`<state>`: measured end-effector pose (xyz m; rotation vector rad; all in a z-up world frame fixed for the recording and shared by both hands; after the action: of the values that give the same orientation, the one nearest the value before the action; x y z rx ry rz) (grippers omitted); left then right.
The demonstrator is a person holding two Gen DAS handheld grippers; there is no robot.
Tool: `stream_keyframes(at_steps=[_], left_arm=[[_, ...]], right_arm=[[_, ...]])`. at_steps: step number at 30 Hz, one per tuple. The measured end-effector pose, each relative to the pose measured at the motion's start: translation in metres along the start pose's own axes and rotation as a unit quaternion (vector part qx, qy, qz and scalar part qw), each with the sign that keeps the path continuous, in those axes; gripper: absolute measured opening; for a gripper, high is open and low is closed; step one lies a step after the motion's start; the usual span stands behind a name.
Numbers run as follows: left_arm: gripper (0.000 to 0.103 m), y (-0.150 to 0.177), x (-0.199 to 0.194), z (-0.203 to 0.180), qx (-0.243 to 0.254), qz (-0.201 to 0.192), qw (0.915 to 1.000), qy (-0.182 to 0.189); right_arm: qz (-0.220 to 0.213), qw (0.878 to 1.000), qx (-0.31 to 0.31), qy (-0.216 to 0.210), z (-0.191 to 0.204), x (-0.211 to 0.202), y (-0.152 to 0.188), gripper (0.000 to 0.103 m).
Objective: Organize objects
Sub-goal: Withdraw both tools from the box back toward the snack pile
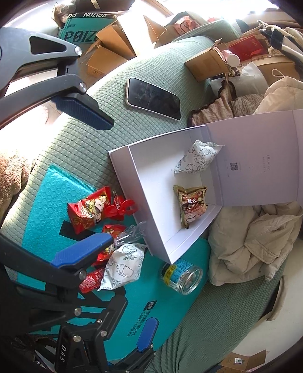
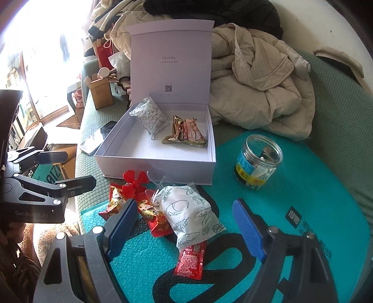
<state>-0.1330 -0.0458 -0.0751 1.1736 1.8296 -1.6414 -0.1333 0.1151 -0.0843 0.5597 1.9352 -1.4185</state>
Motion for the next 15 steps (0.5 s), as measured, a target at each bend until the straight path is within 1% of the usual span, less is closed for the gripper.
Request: stream_keyframes(at_steps=[4,7,10,15], left_arm=[[0.090,0.009,0.013,-0.003,0.005,0.017,0.9998,0.002],[0.090,0.014,0.021,-0.006,0.010,0.025,0.9996,0.004],[0.090,0.020,0.028,-0.008,0.013,0.030,0.9994,0.015],[0.090,0.030,0.042,-0.006,0.009,0.048,0.9987,0.013]], right_arm=[[0.019,1.000,0.008,-0.001,-0.003,0.012,0.015,0.084],[0.032,0.999,0.021,-0.010,-0.005,0.019,0.025,0.084],[0.038,0.999,0.026,-0.009,-0.005,0.025,0.033,0.084],[0.059,0.998,0.034,-0.013,-0.005,0.037,0.051,0.084]])
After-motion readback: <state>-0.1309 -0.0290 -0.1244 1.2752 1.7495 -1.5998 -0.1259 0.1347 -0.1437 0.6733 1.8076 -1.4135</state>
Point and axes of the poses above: each gripper's, at about its wrist camera, not at the fingertips, and x roughly the way its jaws point, z to its left, y to its underside, the point moved 7 cm from there along x, roughly the way its jaws point, and after that the axes turned 12 degrees about y, right-handed, at the moved point
